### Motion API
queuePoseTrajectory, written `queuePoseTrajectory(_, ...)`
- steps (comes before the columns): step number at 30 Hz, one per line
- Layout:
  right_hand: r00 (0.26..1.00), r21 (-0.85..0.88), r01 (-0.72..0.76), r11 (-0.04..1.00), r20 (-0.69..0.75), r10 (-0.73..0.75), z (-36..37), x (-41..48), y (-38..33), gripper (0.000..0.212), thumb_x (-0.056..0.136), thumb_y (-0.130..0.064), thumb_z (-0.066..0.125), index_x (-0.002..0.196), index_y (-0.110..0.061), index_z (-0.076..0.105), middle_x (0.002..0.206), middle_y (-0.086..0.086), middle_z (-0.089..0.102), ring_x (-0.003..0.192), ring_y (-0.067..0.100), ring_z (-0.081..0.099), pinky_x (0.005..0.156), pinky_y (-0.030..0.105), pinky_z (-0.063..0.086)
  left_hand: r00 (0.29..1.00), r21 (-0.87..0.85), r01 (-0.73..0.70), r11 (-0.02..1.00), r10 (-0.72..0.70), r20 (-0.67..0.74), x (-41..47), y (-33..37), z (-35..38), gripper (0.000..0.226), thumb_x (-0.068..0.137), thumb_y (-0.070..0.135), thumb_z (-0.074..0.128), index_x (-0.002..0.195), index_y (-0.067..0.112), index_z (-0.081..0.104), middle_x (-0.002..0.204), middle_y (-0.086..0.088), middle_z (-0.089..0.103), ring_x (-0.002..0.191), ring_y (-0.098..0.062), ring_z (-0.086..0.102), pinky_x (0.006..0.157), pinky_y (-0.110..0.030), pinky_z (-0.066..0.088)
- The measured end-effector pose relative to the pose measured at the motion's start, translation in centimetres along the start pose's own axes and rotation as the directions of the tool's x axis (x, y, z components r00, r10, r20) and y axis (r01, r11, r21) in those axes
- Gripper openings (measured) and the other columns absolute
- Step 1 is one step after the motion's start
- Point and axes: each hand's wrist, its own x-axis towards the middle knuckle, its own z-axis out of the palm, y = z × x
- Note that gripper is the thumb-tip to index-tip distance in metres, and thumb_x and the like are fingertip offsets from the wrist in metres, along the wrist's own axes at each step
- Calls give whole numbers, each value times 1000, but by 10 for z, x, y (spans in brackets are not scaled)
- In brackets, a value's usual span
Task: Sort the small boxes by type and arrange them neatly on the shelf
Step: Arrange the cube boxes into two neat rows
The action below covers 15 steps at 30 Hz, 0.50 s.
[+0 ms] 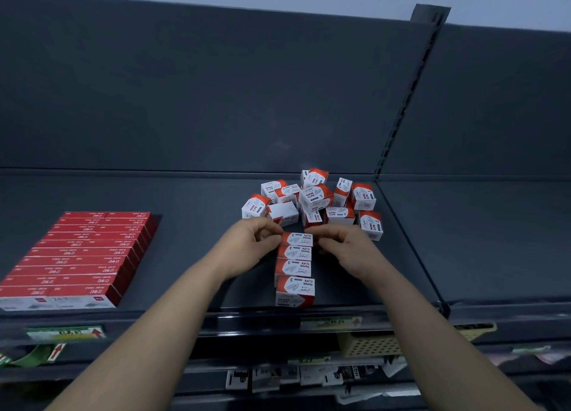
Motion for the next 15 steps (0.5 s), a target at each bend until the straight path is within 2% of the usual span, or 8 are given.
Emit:
queuePoseTrajectory(1,1000,-6,8,1000,-24,-9,-1,0,-2,30,96,-3,48,111,-21,68,107,-6,69,96,6,64,80,19,53,1000,21,1,1000,-1,-1,0,0,-1,12,91,25,61,101,24,67,94,2,70,88,-16,65,76,-26,51)
queuePoseTrajectory(3,984,-40,31,999,-173,-37,-4,3,-5,29,96,-4,48,104,-22,69,105,-5,69,87,6,65,69,18,52,1000,21,0,1000,0,-8,-1,1,-1,12,92,29,60,101,27,67,96,1,70,90,-17,65,78,-31,52)
queuePoseTrajectory(5,934,-148,54,988,-342,-102,-10,13,-8,25,96,-11,50,108,-24,67,109,-6,65,75,3,58,61,13,44,1000,-10,-9,1000,9,-9,-1,6,1,15,93,31,58,105,28,66,99,1,69,92,-16,65,82,-33,53)
queuePoseTrajectory(6,914,-211,75,975,-375,-152,-13,19,-11,24,96,-14,51,113,-23,66,111,-4,62,76,1,55,63,11,41,1000,-5,-23,1000,23,3,-1,7,2,17,93,30,57,108,27,66,101,3,69,93,-13,65,82,-30,54)
queuePoseTrajectory(8,903,-331,130,934,-349,-250,-18,32,-15,29,96,-18,54,123,-19,61,122,-1,56,97,4,55,81,11,42,998,15,-46,999,45,48,-1,8,5,18,94,27,56,109,25,66,101,7,68,93,-7,64,78,-22,53)
queuePoseTrajectory(10,917,-453,143,880,-275,-290,-21,44,-19,37,96,-22,53,133,-19,53,136,-2,50,121,14,45,101,25,39,997,4,-39,999,38,74,-2,7,5,16,93,27,57,107,26,66,98,7,69,91,-8,65,77,-21,53)
queuePoseTrajectory(12,948,-524,122,843,-190,-256,-23,49,-26,42,98,-25,48,140,-23,44,142,-5,47,130,21,34,106,35,30,997,-3,-31,1000,31,75,-2,4,4,14,92,28,59,105,26,66,97,5,69,91,-10,65,81,-26,55)
queuePoseTrajectory(15,979,-567,99,818,-93,-183,-25,53,-35,44,99,-27,46,142,-27,39,136,-2,50,130,23,28,104,36,28,996,-17,-35,999,36,84,-2,2,4,13,92,28,60,104,27,66,97,5,69,92,-12,65,83,-29,55)
